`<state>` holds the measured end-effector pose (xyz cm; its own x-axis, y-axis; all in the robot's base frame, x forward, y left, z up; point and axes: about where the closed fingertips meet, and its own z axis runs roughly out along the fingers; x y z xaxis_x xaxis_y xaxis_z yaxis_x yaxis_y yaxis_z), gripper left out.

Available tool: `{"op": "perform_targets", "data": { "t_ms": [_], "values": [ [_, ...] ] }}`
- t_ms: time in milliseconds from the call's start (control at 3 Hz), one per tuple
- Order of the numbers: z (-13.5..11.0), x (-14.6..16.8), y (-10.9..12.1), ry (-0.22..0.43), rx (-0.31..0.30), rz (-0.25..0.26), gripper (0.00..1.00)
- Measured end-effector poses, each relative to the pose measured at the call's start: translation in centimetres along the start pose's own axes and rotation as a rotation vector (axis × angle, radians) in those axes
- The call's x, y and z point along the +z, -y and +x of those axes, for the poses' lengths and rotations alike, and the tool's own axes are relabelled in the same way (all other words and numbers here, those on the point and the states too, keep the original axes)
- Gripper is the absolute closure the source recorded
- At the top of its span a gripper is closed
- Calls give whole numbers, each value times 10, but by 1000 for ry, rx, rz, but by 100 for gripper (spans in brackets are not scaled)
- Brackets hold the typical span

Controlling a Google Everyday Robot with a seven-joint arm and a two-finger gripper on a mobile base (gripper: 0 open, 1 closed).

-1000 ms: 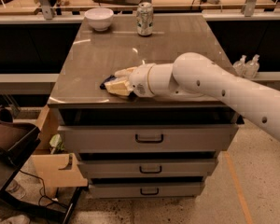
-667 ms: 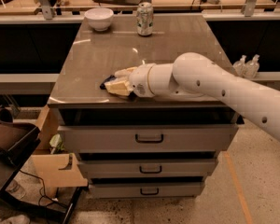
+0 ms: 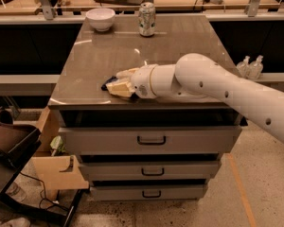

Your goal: Move rxbar blueberry near 7up can

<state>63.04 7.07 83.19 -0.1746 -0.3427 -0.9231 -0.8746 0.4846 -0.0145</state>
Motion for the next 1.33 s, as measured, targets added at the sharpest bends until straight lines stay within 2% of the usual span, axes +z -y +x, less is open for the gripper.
{"op": "perform_targets", "data": {
  "t_ms": [667, 1000, 1333],
  "values": [
    [0, 0, 0, 0, 0, 0, 100],
    [-21, -15, 10, -43, -48, 21, 100],
    [-60, -39, 24, -114, -129, 56, 100]
  ]
}}
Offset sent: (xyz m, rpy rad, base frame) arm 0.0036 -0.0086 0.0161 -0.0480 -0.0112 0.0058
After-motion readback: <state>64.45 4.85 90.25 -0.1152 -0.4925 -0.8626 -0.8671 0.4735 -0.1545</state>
